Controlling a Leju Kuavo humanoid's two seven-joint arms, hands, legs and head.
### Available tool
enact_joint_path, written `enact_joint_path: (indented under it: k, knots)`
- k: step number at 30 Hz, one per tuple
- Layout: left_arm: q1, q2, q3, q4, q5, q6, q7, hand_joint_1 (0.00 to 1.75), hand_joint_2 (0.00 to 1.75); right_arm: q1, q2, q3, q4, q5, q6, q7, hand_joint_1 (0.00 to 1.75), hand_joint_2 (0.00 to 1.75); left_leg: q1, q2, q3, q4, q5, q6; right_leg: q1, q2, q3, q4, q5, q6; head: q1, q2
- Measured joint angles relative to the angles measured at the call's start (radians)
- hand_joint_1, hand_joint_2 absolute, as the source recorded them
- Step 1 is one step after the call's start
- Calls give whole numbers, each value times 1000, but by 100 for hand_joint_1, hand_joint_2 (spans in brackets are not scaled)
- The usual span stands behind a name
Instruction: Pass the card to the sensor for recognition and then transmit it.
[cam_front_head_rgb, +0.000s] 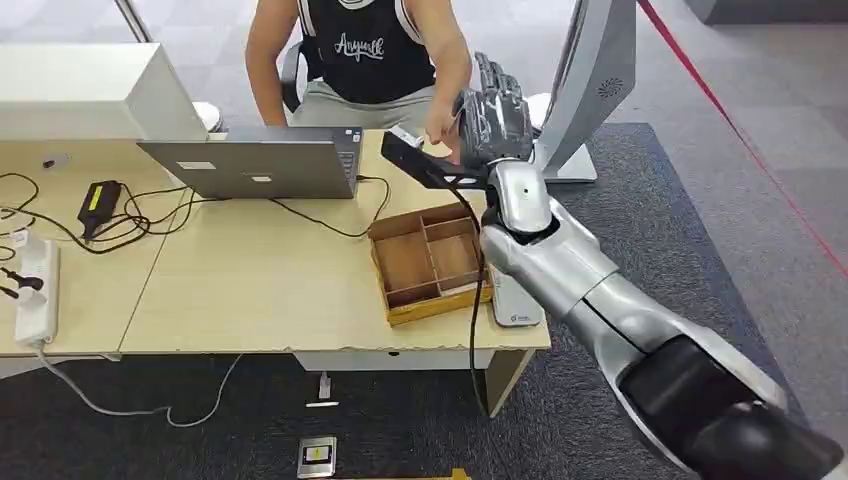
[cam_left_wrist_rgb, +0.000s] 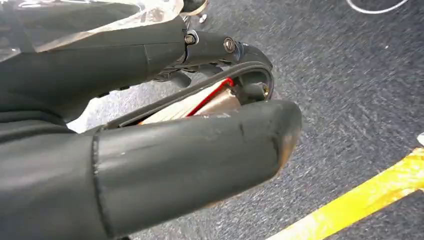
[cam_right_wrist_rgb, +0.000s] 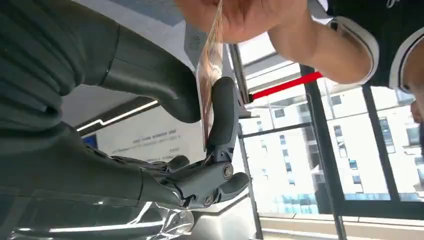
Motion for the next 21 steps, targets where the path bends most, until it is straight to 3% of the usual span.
enact_joint_path:
  k: [14,15,16,21]
  knots:
    - [2,6,-27,-5,19,-1,-9,0,0,-52,76,51,226,1,-17,5,175,175,0,0,0,0,0,0,0,0,0,0,0,0,0,0]
    - [2,7,-27,-5,21,-1,-10,0,0,-52,78,53,231,0,-17,5,154,175,0,0,0,0,0,0,0,0,0,0,0,0,0,0]
    - [2,7,-27,-5,21,-1,-11,0,0,-52,81,56,238,0,-17,5,0,175,0,0,0,0,0,0,0,0,0,0,0,0,0,0]
    - [2,7,-27,-5,24,-2,-11,0,0,-44,82,62,266,-23,-18,2,0,175,0,0,0,0,0,0,0,0,0,0,0,0,0,0]
